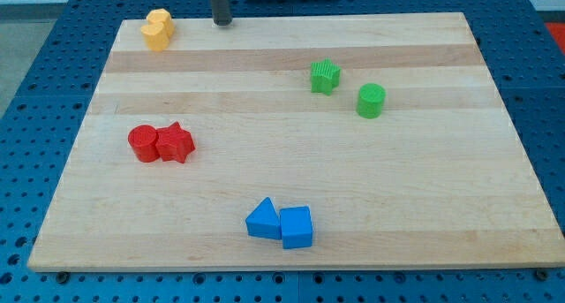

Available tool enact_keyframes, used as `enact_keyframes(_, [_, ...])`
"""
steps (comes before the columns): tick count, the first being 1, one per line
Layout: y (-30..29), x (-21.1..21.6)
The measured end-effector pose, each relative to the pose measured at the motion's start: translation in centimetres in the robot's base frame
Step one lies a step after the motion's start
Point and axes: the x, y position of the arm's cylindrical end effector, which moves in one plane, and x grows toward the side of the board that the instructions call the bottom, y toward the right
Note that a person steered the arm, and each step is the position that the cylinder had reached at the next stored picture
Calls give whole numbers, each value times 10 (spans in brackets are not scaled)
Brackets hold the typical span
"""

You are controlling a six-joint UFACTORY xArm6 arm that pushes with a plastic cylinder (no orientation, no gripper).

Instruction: Move your arm to the left of the yellow heart

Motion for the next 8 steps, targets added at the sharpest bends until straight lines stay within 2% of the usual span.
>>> enact_keyframes(2, [0,16])
enact_keyframes(5, [-22,87])
enact_keyframes(8, [-164,94])
